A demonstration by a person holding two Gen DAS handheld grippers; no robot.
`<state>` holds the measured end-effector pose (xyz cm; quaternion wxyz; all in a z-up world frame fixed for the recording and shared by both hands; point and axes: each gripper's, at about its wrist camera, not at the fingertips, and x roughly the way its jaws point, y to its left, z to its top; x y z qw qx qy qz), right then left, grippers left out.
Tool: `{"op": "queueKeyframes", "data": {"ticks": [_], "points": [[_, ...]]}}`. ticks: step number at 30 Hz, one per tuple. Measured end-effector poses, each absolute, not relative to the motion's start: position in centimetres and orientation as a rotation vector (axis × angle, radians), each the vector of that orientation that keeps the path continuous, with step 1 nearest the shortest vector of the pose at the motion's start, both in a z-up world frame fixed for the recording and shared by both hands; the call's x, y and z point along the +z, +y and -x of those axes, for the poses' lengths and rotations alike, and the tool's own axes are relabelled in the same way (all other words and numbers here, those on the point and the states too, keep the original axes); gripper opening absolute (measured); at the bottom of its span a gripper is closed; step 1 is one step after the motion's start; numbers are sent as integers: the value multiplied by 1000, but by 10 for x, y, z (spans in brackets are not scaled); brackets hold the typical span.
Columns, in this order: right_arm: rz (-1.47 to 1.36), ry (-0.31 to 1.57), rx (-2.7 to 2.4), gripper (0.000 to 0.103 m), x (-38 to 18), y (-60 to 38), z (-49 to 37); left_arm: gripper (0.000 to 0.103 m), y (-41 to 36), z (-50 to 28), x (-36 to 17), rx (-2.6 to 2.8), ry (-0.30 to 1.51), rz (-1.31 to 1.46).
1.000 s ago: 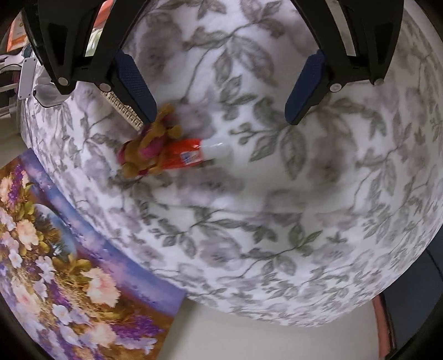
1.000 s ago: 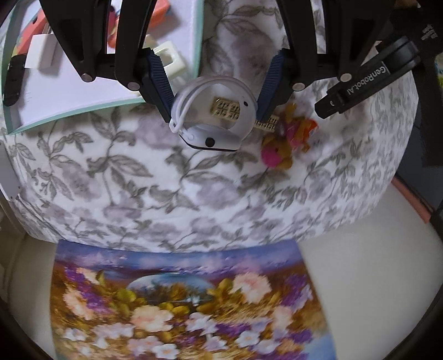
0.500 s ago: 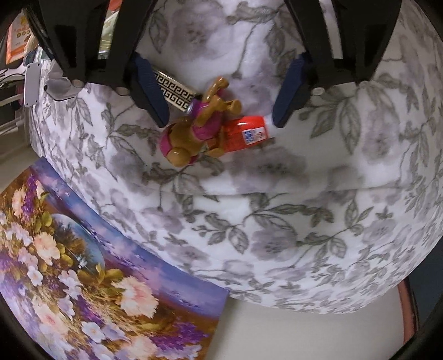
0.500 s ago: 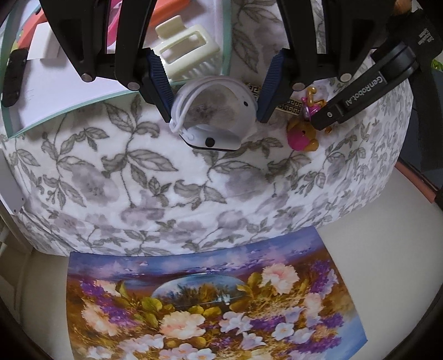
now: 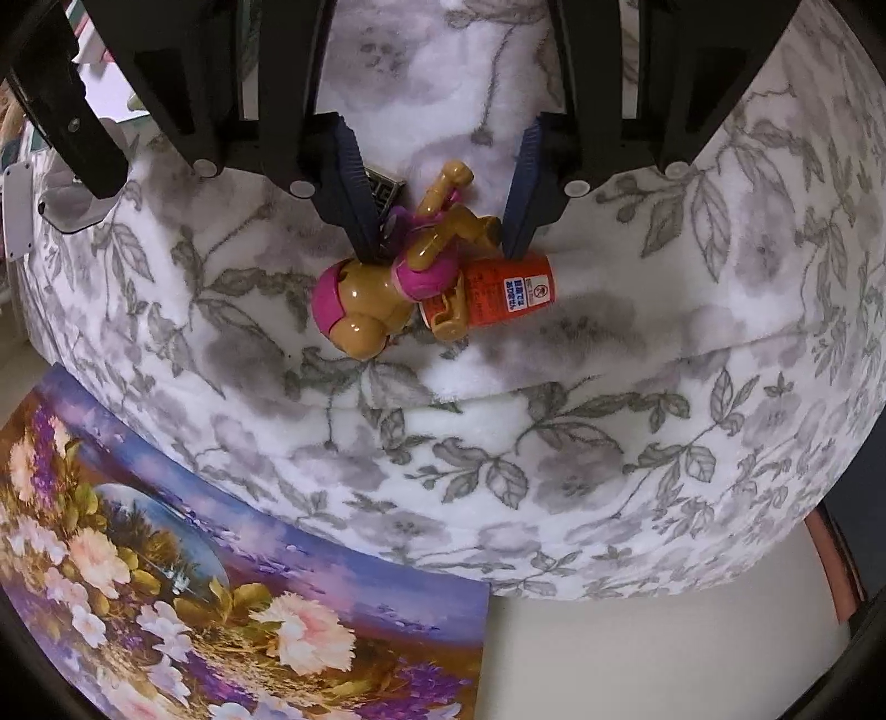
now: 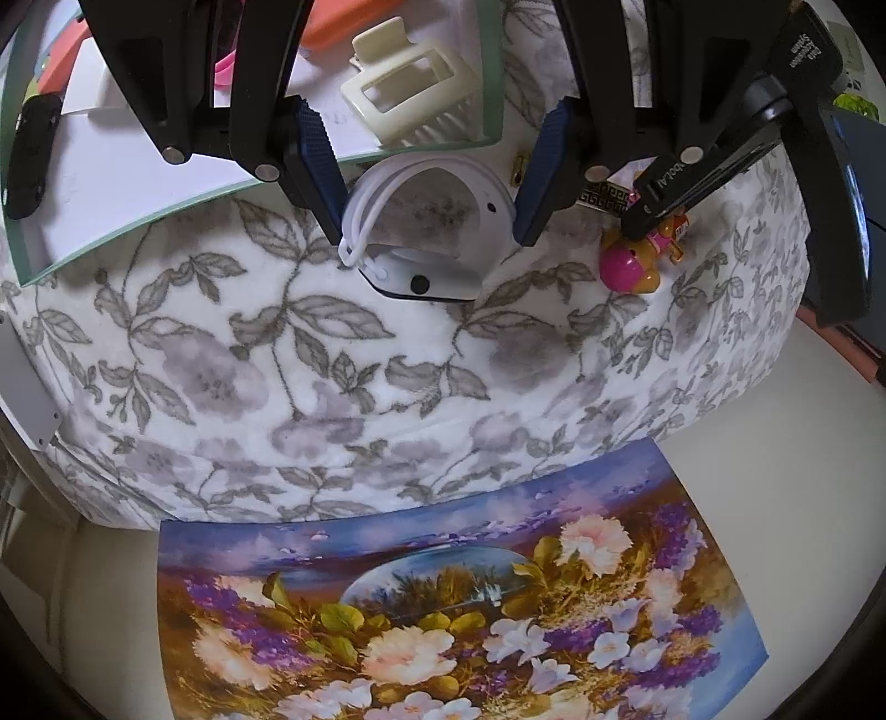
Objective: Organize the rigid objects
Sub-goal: 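Grasp the pink-helmeted doll toy with the left gripper while the right holds the white watch, then carry the doll toy and white watch over the tray with both grippers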
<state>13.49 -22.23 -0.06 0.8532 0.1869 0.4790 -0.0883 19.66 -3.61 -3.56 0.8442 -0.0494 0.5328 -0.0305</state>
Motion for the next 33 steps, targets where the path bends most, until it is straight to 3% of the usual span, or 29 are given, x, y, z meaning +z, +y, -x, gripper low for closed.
{"op": "queueKeyframes", "data": {"ticks": [23,33], "points": [[-369,1037,-221,63,31,-216,-78,47,-20,-130,5,-115,1155,209],[-415,1046,-277,63,40,-235,-34,47,-42,-91,42,-194,1085,211]]}}
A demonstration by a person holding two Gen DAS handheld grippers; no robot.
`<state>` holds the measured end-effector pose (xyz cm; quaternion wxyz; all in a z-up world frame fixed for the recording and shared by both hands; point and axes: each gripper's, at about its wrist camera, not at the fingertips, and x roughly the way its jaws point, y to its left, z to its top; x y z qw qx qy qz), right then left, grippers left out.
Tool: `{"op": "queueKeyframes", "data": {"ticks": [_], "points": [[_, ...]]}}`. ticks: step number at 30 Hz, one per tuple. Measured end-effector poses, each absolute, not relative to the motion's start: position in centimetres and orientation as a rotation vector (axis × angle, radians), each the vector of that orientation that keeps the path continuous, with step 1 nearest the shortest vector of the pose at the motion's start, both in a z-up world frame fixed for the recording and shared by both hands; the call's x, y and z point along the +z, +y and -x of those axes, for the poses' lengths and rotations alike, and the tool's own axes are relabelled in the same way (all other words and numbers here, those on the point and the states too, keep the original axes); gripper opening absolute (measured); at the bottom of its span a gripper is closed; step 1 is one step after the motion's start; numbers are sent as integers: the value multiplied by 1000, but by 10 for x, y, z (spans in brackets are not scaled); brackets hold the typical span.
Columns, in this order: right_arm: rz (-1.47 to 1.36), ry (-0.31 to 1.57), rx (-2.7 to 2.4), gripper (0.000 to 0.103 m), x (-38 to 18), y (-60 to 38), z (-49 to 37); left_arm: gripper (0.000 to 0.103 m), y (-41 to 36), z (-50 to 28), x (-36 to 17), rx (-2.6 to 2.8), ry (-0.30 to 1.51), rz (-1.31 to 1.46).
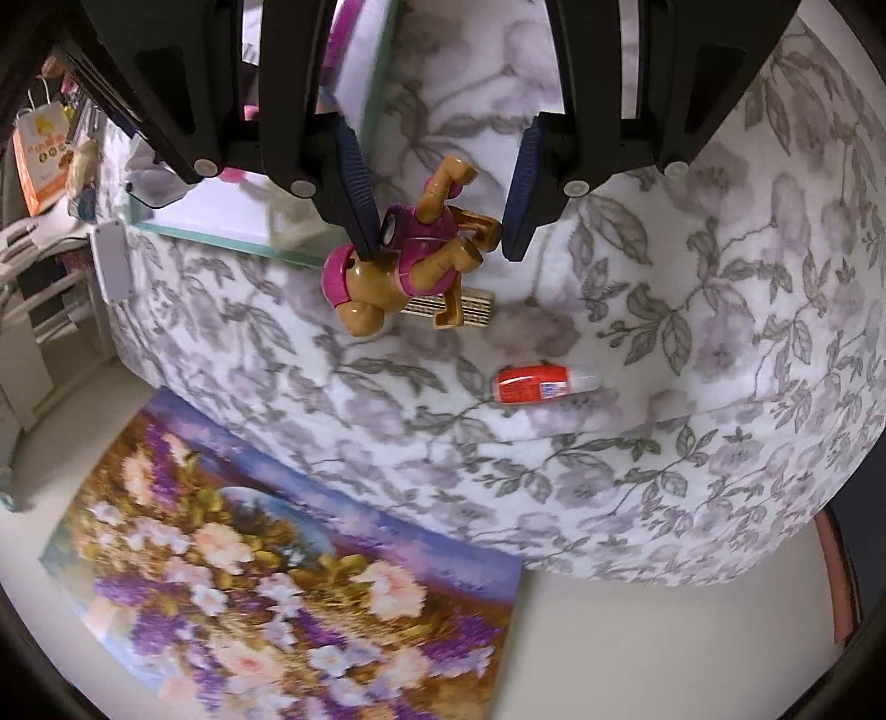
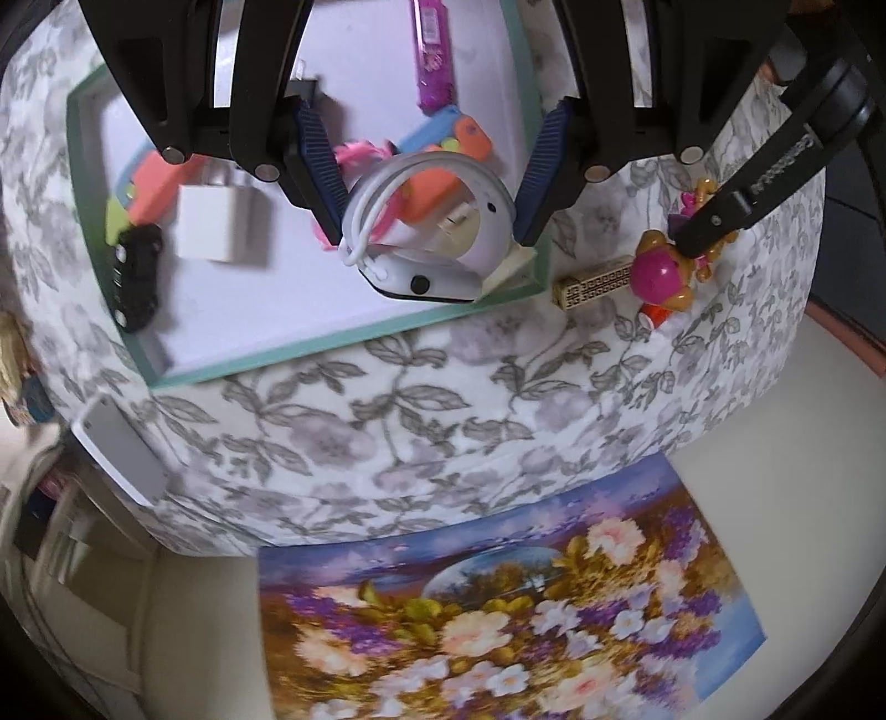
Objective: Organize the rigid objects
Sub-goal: 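Carry the doll toy and white watch over the tray with both grippers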
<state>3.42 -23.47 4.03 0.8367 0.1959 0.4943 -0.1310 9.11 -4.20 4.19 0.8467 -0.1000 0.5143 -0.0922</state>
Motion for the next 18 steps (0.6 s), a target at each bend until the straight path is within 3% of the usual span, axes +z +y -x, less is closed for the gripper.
{"op": "queueKeyframes", "data": {"ticks": [18], "points": [[-514,1112,-409,63,24,-291,18,47,-111,-35,37,-367,1151,93]]}}
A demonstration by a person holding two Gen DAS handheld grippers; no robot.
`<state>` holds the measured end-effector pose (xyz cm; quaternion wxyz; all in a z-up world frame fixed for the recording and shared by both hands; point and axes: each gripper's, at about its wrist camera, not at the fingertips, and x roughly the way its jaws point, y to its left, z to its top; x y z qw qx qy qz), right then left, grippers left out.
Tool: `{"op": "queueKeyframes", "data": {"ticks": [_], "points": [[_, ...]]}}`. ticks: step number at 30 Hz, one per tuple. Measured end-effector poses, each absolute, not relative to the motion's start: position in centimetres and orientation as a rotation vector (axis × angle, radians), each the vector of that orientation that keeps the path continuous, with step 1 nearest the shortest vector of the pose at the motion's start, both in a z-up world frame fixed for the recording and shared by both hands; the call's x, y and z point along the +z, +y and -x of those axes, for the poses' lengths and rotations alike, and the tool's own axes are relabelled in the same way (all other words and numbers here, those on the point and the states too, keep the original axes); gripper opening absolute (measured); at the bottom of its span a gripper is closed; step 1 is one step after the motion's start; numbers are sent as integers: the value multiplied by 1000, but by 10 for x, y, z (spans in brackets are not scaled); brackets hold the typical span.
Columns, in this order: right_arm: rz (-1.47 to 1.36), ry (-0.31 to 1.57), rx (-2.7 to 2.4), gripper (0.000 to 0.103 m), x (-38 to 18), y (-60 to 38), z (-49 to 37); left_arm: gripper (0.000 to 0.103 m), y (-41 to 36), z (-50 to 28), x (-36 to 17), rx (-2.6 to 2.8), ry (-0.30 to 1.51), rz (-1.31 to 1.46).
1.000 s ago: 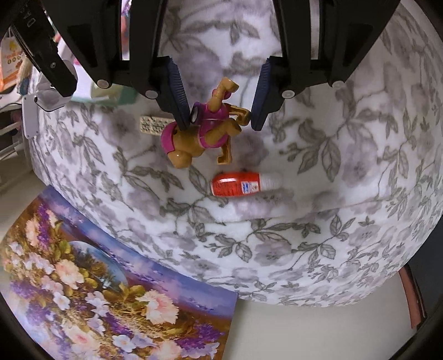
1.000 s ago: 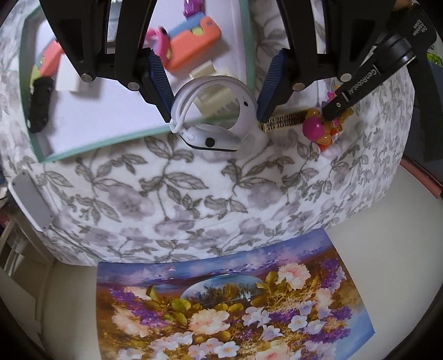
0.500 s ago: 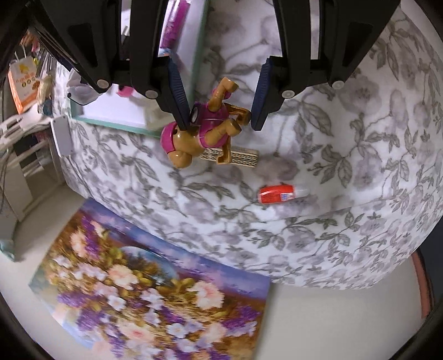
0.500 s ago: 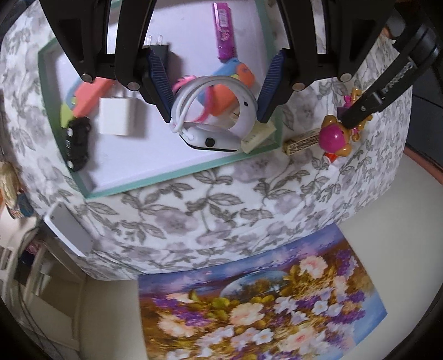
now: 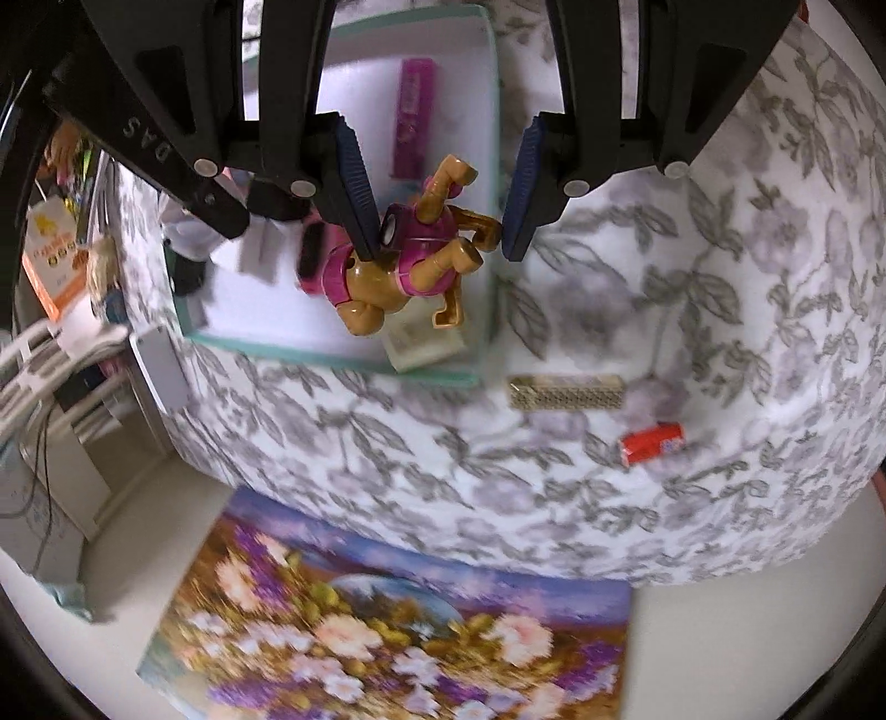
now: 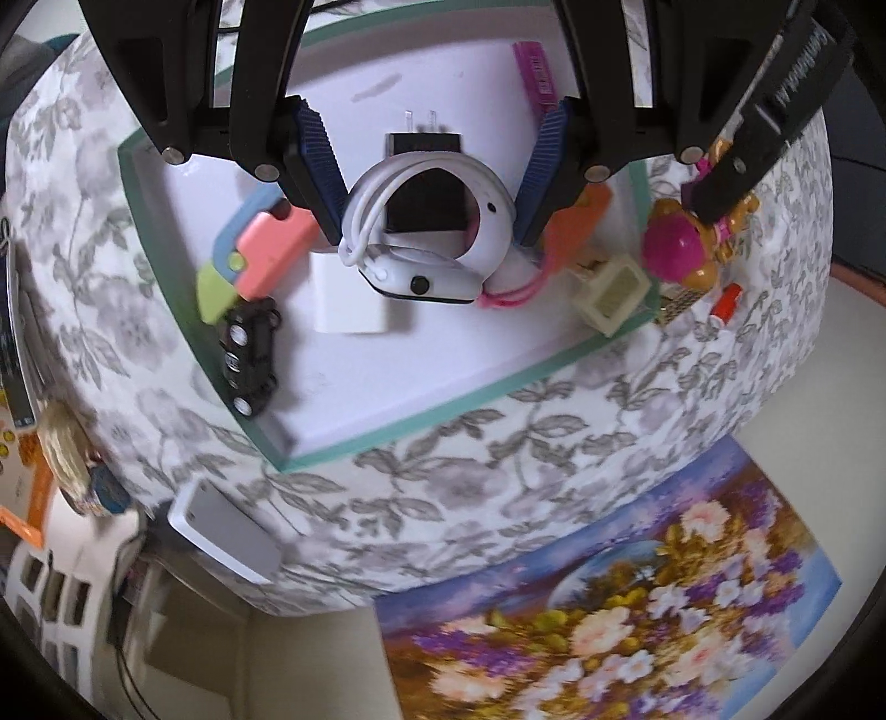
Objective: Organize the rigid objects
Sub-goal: 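Carry the doll toy and white watch over the tray with both grippers, then lower the doll and watch into the tray and open both grippers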
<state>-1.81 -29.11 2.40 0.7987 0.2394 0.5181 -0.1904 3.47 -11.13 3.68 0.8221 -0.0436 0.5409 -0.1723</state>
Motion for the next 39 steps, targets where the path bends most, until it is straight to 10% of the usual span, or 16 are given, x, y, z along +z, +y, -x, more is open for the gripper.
{"op": "queueKeyframes", "data": {"ticks": [33,39], "points": [[-510,1176,-426,66,-1,-299,12,48,-134,-32,-9,-374,1399,39],[-514,1171,-428,66,1,-300,12,61,-130,-33,0,-377,1383,60]]}}
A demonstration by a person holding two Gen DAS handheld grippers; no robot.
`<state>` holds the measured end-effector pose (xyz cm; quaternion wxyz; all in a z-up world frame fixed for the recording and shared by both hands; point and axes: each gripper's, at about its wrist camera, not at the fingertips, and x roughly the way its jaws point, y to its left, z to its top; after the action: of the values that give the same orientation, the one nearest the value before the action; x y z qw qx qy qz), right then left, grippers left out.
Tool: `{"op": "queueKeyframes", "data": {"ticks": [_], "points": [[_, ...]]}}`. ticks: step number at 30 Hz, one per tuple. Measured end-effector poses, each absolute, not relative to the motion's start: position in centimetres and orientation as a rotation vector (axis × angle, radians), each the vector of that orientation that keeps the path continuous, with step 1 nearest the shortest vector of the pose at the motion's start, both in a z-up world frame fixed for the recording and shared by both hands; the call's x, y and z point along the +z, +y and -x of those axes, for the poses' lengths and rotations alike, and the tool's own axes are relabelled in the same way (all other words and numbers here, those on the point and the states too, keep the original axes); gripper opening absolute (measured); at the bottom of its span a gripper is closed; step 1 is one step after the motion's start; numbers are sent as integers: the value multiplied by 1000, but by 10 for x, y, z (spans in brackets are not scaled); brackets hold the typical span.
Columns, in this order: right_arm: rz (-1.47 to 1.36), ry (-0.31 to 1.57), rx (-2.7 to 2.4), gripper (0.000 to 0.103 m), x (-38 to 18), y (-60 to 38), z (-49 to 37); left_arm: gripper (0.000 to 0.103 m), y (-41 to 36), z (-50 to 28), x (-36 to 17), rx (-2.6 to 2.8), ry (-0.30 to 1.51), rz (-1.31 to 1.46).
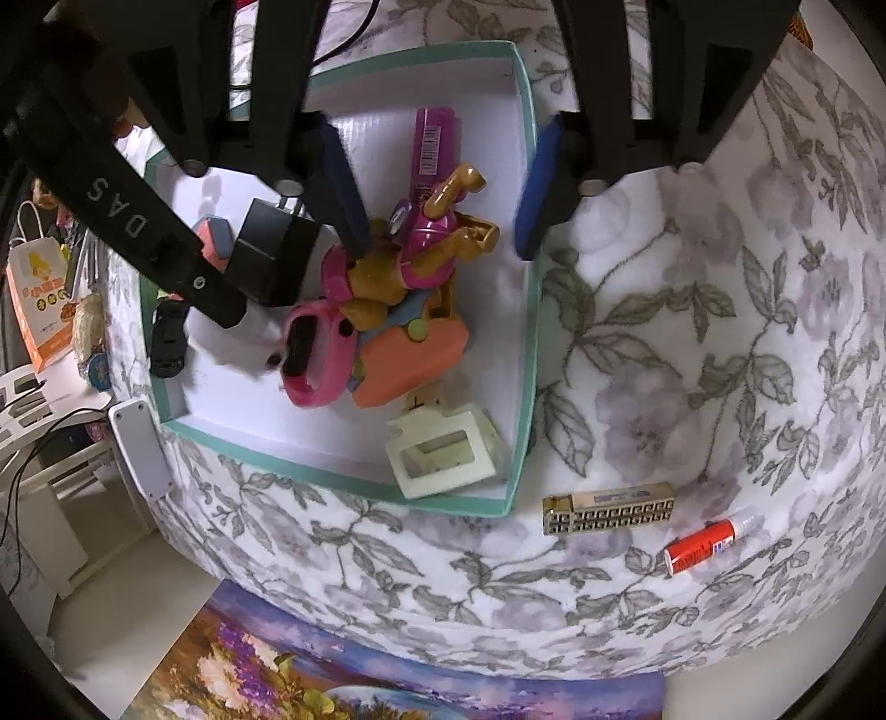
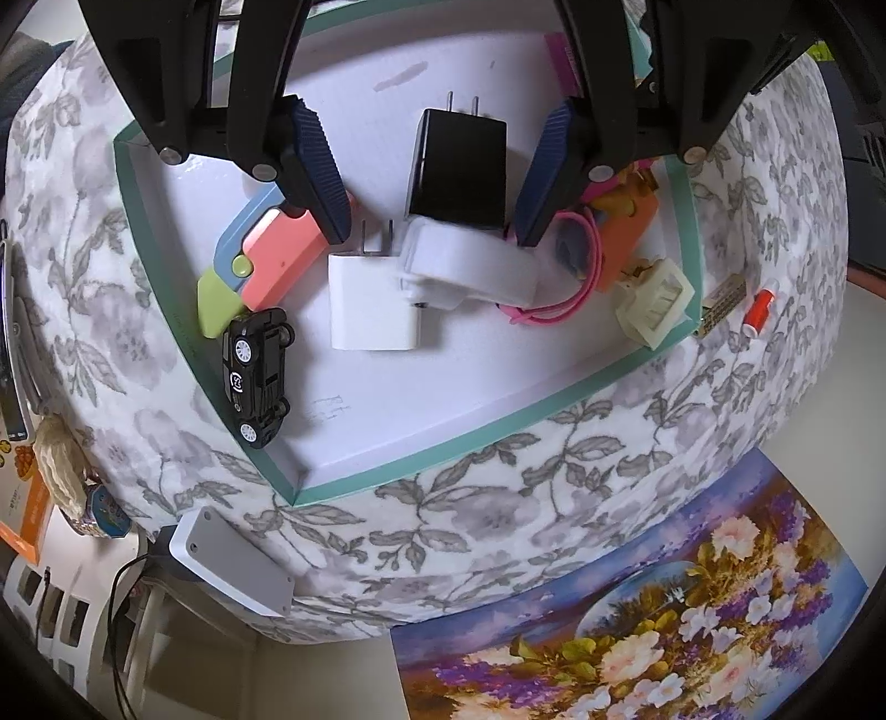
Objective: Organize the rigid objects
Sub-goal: 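Lower the doll and watch into the tray and open both grippers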
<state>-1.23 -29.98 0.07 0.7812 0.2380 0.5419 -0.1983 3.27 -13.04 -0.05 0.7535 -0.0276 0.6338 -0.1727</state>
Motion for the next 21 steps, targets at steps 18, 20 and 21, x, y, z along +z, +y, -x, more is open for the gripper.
{"op": "queueKeyframes", "data": {"ticks": [18,20,21], "points": [[-506,1134,-441,69,12,-302,14,64,-89,-50,21,-241,1287,146],[-494,1136,-436,69,12,-299,13,64,-81,-54,21,-206,1282,157],[-488,1136,-433,69,13,-297,12,64,-77,-55,20,-193,1282,160]]}}
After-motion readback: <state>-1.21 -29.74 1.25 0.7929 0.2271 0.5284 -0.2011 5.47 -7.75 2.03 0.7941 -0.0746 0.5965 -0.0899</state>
